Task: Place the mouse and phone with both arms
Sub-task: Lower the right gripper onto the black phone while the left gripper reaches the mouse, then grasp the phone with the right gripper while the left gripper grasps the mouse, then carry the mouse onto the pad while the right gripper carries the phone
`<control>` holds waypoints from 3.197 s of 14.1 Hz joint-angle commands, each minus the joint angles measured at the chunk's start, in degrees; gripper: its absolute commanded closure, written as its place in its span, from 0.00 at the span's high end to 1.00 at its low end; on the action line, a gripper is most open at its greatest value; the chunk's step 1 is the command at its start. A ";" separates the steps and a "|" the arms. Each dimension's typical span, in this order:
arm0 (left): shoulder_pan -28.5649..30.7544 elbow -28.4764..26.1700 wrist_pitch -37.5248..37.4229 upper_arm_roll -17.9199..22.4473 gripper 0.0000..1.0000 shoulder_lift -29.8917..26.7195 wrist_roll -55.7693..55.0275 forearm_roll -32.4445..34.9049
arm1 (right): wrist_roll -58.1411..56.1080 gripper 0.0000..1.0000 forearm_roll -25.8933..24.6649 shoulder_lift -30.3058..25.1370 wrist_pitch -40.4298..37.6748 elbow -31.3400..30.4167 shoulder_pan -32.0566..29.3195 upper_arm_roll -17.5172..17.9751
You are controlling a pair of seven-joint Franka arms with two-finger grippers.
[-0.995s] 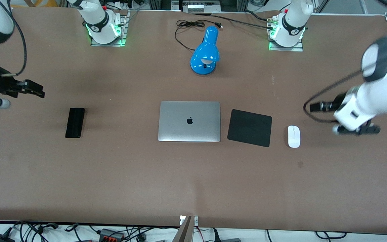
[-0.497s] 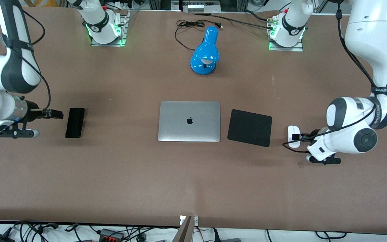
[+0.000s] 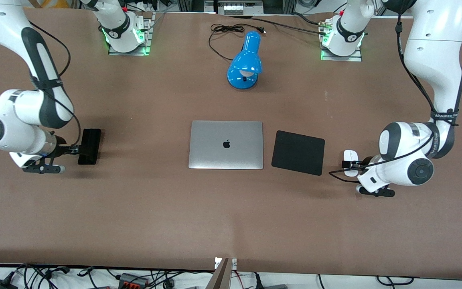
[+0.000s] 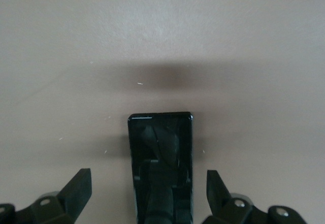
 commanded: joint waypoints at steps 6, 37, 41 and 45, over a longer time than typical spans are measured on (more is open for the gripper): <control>-0.03 -1.31 1.67 0.18 1.00 1.05 1.40 -0.06 | 0.38 1.00 -0.72 1.08 8.86 -8.34 -2.59 0.43; -12.07 -0.43 -8.79 -4.31 0.48 0.00 -13.80 -1.20 | 5.55 0.29 0.42 -0.59 -14.59 6.23 5.39 1.05; -12.34 -0.26 -4.40 -4.39 0.48 0.87 -13.54 -2.08 | 14.69 0.30 3.56 -0.32 -13.72 6.42 14.52 1.05; -12.34 0.18 -1.58 -4.31 0.52 2.89 -13.54 -2.08 | 20.50 0.31 6.40 1.87 -10.22 6.34 20.16 1.05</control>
